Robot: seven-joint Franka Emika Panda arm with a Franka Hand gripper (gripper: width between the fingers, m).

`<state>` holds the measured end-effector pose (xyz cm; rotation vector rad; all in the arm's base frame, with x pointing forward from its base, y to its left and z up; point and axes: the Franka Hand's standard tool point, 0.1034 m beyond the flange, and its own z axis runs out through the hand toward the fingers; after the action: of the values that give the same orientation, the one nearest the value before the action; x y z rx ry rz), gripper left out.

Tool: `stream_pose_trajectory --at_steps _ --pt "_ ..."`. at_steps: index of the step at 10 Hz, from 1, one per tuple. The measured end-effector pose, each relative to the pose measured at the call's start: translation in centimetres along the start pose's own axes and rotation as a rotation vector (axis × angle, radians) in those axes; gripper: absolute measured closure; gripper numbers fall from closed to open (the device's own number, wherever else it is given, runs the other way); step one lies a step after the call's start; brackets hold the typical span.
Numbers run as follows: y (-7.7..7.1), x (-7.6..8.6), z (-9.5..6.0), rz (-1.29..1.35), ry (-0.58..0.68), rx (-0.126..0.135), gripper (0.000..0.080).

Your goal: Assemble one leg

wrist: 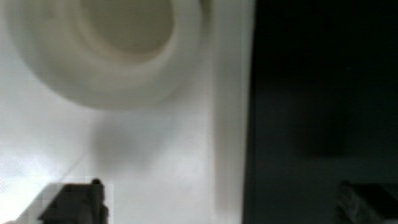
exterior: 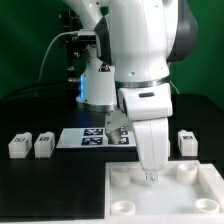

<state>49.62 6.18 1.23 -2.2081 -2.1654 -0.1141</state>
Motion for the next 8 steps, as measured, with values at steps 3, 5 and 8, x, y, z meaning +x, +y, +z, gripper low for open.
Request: stream_pose_trajectory --at_steps 3,5,8 --pt "-0.8 2.1 -1.9 0.188 -0.001 -0.021 0.0151" --pt "-1.8 4.7 -3.1 0.457 0.002 -0.032 0.0151" --pt "-2.5 8.6 -3.9 0.767 0.024 -0.047 0.0151"
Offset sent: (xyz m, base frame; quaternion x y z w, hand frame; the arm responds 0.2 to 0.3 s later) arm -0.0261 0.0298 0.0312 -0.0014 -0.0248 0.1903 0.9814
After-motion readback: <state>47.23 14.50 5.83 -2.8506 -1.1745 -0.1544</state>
